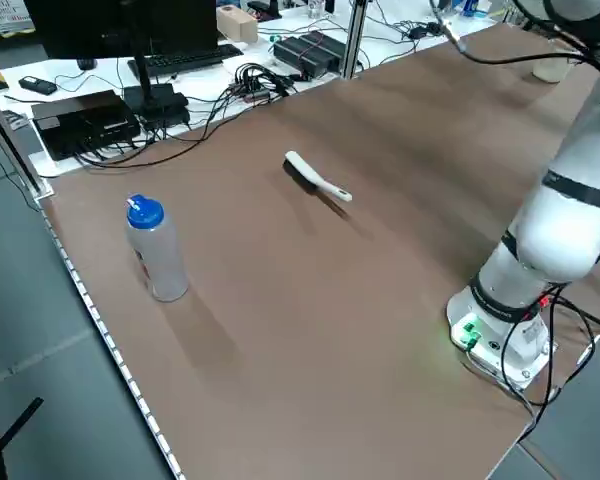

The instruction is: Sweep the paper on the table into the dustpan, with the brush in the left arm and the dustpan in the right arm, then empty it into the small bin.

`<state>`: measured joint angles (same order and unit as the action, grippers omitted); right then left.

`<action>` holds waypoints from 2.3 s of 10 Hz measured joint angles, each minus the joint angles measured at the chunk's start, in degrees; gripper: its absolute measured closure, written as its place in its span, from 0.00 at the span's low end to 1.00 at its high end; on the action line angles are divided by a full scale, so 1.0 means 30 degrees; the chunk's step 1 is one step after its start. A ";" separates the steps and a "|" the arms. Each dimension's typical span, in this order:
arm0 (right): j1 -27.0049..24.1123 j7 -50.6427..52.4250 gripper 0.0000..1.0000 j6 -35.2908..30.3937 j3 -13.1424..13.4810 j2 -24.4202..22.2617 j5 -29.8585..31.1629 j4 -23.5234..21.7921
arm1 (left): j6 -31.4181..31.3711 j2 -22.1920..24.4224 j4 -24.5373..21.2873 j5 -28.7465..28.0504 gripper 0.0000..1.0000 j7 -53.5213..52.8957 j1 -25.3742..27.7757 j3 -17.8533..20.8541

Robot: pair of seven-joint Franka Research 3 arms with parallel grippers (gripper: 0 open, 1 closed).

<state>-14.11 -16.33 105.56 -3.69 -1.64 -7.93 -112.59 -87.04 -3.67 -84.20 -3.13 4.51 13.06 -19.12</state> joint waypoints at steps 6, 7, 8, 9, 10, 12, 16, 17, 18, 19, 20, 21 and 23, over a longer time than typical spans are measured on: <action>0.0118 -0.2648 0.67 0.0100 -0.0036 0.0005 -0.0004 0.0191 | 0.0346 0.0821 -0.0146 0.1148 0.00 0.0254 -0.4845 0.4533; 0.0160 -0.3531 0.67 0.0101 -0.0063 0.0005 -0.0023 0.0148 | 0.0368 0.0986 -0.0145 0.1148 0.00 0.0413 -0.4967 0.4513; 0.0171 -0.4138 0.67 0.0296 -0.0069 -0.0015 -0.0349 0.0066 | 0.0379 0.1065 -0.0146 0.1147 0.00 0.0395 -0.4880 0.4546; 0.0172 -0.4323 0.67 0.1138 -0.0070 -0.0170 -0.0889 -0.0282 | 0.0391 0.1064 -0.0171 0.1147 0.00 0.0378 -0.4819 0.4600; 0.0183 -0.4415 0.67 0.2553 -0.0070 -0.0573 -0.1139 -0.1132 | 0.0390 0.1027 -0.0239 0.1147 0.00 0.0413 -0.4823 0.4613; 0.0306 -0.4525 0.67 0.5018 -0.0084 -0.1838 -0.2025 -0.3193 | 0.0043 0.0817 -0.0295 0.1147 0.00 0.0474 -0.4840 0.4599; 0.0419 -0.4593 0.67 0.7417 -0.0092 -0.3900 -0.4381 -0.5789 | -0.0131 0.0788 -0.0277 0.1147 0.00 0.1488 -0.4935 0.4475; 0.0480 -0.4593 0.67 0.8109 -0.0092 -0.4282 -0.4863 -0.6522 | -0.0137 0.0787 -0.0278 0.1147 0.00 0.1510 -0.4953 0.4426; 0.0552 -0.4610 0.67 0.8429 -0.0093 -0.4593 -0.5316 -0.7099 | -0.0146 0.0788 -0.0278 0.1147 0.00 0.1510 -0.4977 0.4425; 0.0580 -0.4638 0.67 0.8605 -0.0092 -0.4834 -0.6080 -0.7553 | -0.0159 0.0788 -0.0277 0.1147 0.00 0.1510 -0.5010 0.4424; 0.0581 -0.4638 0.67 0.8705 -0.0082 -0.5069 -0.6784 -0.7999 | -0.0165 0.0788 -0.0277 0.1147 0.00 0.1509 -0.5028 0.4419; 0.0580 -0.4657 0.67 0.8740 -0.0048 -0.5405 -0.7436 -0.8530 | -0.0164 0.0788 -0.0277 0.1147 0.00 0.1509 -0.5030 0.4413; 0.0580 -0.4659 0.67 0.8781 0.0113 -0.6200 -0.8488 -0.9517 | -0.0160 0.0725 -0.0321 0.1147 0.00 0.1509 -0.5034 0.4389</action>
<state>-12.37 -30.31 131.91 -3.35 -20.24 -33.39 -141.14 -87.52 -1.50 -85.16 0.31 9.04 -2.04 -5.95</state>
